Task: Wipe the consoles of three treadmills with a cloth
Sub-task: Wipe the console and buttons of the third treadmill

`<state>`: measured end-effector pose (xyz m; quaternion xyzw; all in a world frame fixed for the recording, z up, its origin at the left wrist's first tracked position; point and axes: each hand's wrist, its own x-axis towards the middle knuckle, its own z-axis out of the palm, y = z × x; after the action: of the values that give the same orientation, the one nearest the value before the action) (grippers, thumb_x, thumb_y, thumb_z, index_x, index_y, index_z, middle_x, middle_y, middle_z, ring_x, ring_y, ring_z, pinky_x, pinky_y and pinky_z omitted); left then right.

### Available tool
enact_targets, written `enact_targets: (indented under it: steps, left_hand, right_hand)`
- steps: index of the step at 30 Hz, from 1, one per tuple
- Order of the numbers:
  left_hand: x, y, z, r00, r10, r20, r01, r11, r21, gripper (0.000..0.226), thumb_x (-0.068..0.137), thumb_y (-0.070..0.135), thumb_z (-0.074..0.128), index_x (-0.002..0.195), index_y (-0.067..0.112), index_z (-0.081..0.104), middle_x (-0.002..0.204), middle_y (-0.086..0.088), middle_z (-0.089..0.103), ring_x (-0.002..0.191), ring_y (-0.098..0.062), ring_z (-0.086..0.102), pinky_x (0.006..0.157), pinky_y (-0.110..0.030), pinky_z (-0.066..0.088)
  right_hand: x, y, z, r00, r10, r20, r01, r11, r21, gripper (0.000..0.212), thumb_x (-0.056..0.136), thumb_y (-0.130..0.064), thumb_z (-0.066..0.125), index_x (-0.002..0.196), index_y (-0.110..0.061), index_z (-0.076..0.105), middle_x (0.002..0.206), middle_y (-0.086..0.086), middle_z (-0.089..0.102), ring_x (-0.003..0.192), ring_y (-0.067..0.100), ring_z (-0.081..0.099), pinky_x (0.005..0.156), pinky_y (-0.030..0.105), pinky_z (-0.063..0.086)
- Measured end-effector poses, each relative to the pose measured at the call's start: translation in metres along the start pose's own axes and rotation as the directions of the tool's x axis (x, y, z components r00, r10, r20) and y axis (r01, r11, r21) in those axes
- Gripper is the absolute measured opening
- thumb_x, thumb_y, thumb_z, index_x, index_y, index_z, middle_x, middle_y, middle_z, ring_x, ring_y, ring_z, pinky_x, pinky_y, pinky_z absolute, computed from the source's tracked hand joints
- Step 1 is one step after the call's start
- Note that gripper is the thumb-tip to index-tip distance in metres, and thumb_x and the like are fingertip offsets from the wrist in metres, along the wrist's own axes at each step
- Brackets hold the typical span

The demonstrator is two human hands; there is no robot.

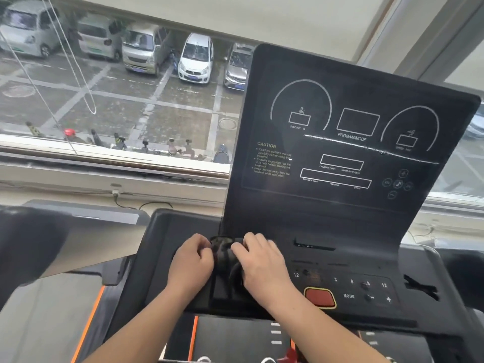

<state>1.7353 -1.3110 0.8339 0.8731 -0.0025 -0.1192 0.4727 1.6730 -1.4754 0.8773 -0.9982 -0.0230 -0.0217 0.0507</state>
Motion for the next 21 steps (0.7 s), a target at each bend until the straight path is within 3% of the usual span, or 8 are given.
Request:
enact_targets:
  steps: [4, 8, 11, 14, 18, 21]
  left_hand:
    - [-0.005, -0.005, 0.005, 0.997, 0.073, -0.009, -0.073, 0.997, -0.009, 0.017, 0.090, 0.015, 0.060, 0.085, 0.031, 0.058, 0.076, 0.012, 0.062, 0.073, -0.005, 0.059, 0.063, -0.023, 0.041]
    - [-0.010, -0.012, 0.012, 0.960, 0.271, -0.066, -0.269, 0.962, 0.040, 0.013, 0.096, 0.014, 0.063, 0.102, 0.025, 0.063, 0.093, 0.017, 0.056, 0.085, -0.005, 0.059, 0.077, -0.025, 0.049]
    - [-0.006, -0.013, 0.010, 0.972, 0.207, -0.106, -0.209, 0.978, 0.000, 0.016, 0.098, 0.012, 0.059, 0.110, 0.022, 0.064, 0.103, 0.014, 0.058, 0.093, -0.011, 0.060, 0.085, -0.036, 0.052]
    - [-0.008, -0.013, 0.010, 0.979, 0.197, -0.049, -0.196, 0.980, 0.026, 0.018, 0.098, 0.014, 0.059, 0.111, 0.025, 0.062, 0.105, 0.015, 0.055, 0.090, -0.014, 0.062, 0.082, -0.040, 0.055]
    - [-0.009, -0.016, 0.014, 0.969, 0.240, -0.057, -0.236, 0.969, 0.073, 0.019, 0.095, 0.013, 0.059, 0.106, 0.028, 0.061, 0.102, 0.015, 0.052, 0.083, -0.016, 0.061, 0.076, -0.042, 0.054]
    - [-0.008, -0.017, 0.016, 0.968, 0.241, -0.069, -0.236, 0.969, 0.077, 0.021, 0.093, 0.011, 0.060, 0.106, 0.028, 0.062, 0.101, 0.015, 0.053, 0.083, -0.017, 0.061, 0.075, -0.042, 0.054]
  right_hand:
    - [0.019, 0.021, -0.008, 0.979, 0.105, -0.174, -0.120, 0.990, -0.076, 0.039, 0.063, -0.004, 0.078, 0.097, -0.019, 0.065, 0.093, 0.004, 0.055, 0.082, 0.029, 0.055, 0.065, 0.039, 0.047]
    - [0.025, 0.027, -0.010, 0.956, 0.207, -0.208, -0.219, 0.975, -0.036, 0.042, 0.061, -0.002, 0.079, 0.099, -0.014, 0.066, 0.091, 0.004, 0.054, 0.077, 0.029, 0.054, 0.061, 0.037, 0.046]
    - [0.015, 0.033, -0.004, 0.951, 0.271, -0.149, -0.267, 0.963, 0.041, 0.046, 0.059, -0.002, 0.078, 0.101, -0.013, 0.065, 0.093, 0.003, 0.051, 0.079, 0.028, 0.055, 0.055, 0.031, 0.040]
    - [-0.004, 0.033, 0.003, 0.967, 0.254, -0.014, -0.252, 0.966, 0.064, 0.043, 0.063, -0.013, 0.076, 0.105, -0.017, 0.065, 0.098, 0.001, 0.053, 0.089, 0.028, 0.058, 0.055, 0.031, 0.043]
    - [-0.019, 0.020, -0.001, 0.953, 0.278, 0.118, -0.286, 0.956, 0.065, 0.045, 0.078, -0.039, 0.070, 0.118, -0.022, 0.063, 0.110, -0.001, 0.052, 0.106, 0.026, 0.054, 0.073, 0.036, 0.050]
    - [-0.019, 0.013, -0.004, 0.948, 0.288, 0.133, -0.297, 0.954, 0.052, 0.052, 0.084, -0.052, 0.064, 0.127, -0.025, 0.053, 0.117, 0.000, 0.044, 0.111, 0.025, 0.048, 0.081, 0.038, 0.052]
